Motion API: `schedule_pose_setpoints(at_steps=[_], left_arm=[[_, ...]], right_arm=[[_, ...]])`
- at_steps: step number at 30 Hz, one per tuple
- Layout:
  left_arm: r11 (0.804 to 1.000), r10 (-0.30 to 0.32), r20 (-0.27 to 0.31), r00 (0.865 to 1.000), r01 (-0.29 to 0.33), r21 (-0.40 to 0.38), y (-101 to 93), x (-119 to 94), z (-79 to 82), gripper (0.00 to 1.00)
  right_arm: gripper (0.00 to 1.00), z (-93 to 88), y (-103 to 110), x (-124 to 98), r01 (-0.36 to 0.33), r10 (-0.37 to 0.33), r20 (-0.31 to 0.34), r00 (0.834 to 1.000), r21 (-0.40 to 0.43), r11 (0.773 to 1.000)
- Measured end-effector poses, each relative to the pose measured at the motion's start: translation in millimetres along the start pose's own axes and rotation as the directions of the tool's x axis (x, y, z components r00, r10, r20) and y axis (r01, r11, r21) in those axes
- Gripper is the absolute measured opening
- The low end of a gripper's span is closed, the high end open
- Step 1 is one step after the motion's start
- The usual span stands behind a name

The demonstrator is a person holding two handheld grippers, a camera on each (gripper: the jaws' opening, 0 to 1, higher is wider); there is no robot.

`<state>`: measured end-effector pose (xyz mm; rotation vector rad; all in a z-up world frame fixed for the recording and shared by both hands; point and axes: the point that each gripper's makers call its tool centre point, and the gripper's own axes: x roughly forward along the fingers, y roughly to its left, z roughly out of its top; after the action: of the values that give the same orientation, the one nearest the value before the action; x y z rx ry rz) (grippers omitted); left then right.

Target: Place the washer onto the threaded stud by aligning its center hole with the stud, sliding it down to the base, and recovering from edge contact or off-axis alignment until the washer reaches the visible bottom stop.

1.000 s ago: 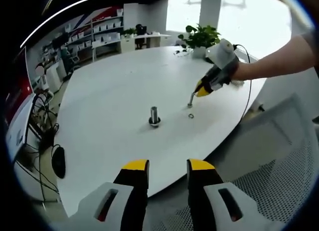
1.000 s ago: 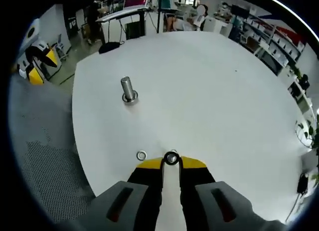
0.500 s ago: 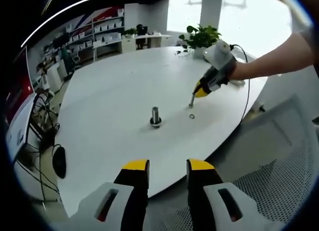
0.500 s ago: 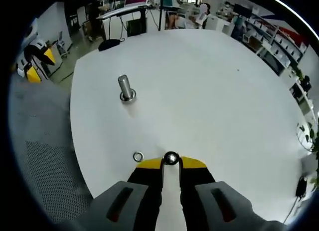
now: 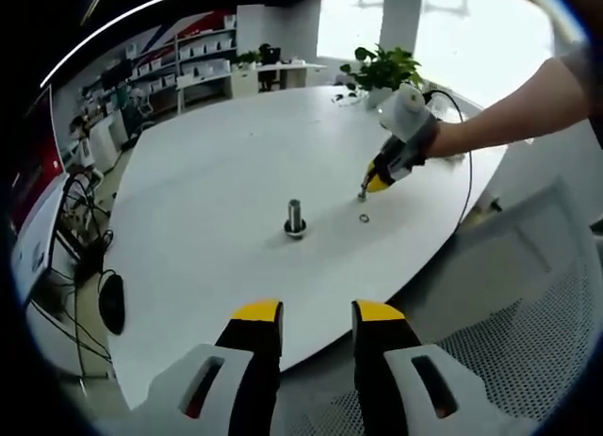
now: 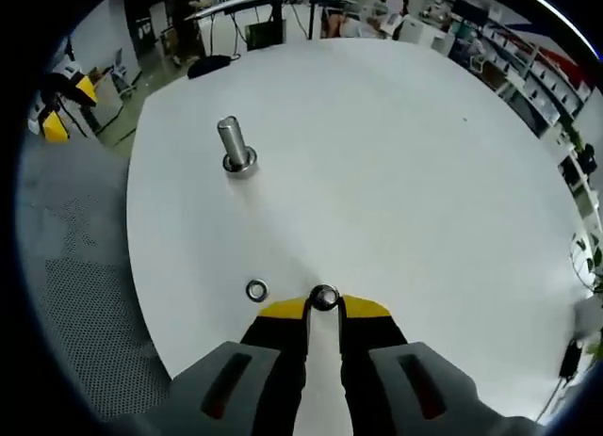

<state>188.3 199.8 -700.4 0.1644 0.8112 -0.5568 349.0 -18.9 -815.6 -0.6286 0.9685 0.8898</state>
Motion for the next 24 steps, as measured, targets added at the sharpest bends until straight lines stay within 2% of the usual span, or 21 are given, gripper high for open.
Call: schedule_pose_setpoints(at_steps=[10,24], left_arm=[[1.000,0.006,0.007,1.000,-0.006,-0.006,1.7,-0.2,1.6,0.26],[1.000,0.000,-0.006,1.000,0.000,-0.004,0.3,0.5,-0.6,0.26]], right_arm=[[0.14,-7.3,4.9,9.5,-0.018,0.019,-0.027,0.999,0.010,1.000],[0.16,-7.9,4.5,11.3,-0.001,0.001,-0.016,1.000,-0.002,1.000]])
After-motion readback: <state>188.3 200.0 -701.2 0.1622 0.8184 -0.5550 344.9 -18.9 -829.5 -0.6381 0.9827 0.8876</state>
